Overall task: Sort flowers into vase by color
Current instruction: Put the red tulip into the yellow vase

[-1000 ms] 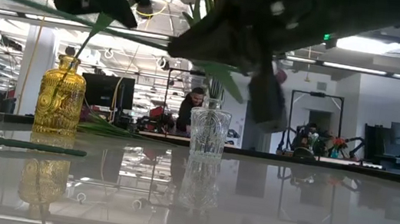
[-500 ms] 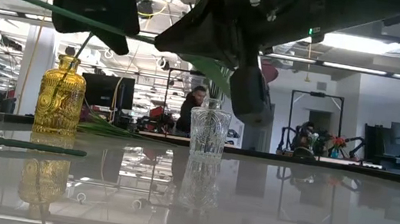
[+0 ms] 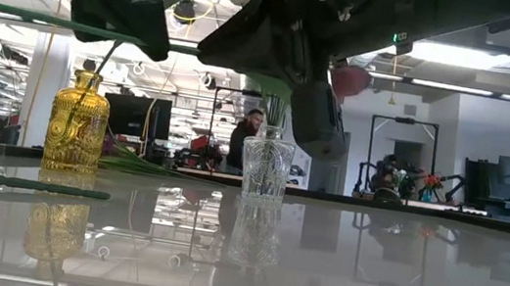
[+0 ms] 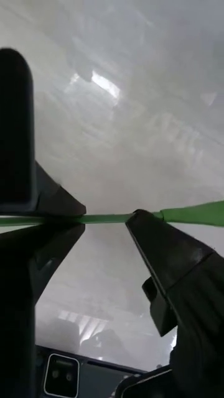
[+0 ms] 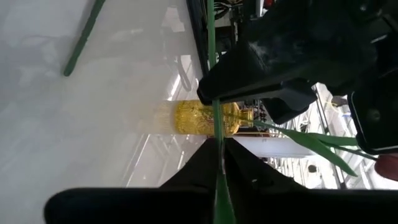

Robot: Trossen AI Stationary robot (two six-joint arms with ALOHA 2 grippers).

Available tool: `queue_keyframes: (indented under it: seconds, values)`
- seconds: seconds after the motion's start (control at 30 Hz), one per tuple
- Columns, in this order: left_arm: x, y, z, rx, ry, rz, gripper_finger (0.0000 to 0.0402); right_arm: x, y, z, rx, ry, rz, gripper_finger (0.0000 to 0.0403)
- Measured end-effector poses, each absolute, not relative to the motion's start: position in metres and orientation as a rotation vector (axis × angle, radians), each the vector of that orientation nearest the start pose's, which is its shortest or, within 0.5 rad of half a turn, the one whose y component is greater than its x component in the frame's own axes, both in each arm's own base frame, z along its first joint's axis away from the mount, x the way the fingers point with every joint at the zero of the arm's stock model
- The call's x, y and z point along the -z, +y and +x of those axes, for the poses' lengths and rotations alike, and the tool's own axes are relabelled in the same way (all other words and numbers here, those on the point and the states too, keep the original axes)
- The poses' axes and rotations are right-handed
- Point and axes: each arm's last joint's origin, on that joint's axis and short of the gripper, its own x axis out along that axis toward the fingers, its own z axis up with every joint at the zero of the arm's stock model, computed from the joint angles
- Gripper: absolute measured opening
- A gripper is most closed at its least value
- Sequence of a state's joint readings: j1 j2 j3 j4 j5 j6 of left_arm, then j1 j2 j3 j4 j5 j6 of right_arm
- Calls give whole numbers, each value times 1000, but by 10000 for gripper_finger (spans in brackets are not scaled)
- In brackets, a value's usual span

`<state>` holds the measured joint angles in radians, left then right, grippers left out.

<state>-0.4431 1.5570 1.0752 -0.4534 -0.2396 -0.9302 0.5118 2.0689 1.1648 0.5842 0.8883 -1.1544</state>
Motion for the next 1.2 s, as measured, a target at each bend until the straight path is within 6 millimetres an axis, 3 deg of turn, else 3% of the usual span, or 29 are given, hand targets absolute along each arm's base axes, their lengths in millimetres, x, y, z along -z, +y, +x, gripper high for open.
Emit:
queue_keyframes:
  seconds: [0.2, 0.33, 0.5, 0.6, 0.83, 0.97, 1.2]
  values:
    - [-234, -126, 290, -234, 871, -550, 1, -153, 197, 378, 195, 445, -1374, 104]
    - [-253, -114, 285, -201, 820, -541, 1, -153, 207, 371, 243, 462, -1377, 153]
    - [-278, -108, 267, 212, 889, -358, 0, -151, 210, 367, 257, 459, -1330, 205]
    - [-294, -106, 254, 318, 842, -291, 0, -149, 204, 369, 272, 474, -1284, 224]
    - [-346, -84, 212, 277, 549, -126, 0, -147, 195, 373, 310, 498, -1189, 230]
    - [-373, -66, 175, 189, 400, -47, 1, -143, 189, 373, 333, 525, -1169, 230]
    - [-393, -48, 136, 127, 260, -14, 1, -138, 179, 375, 380, 571, -1107, 230]
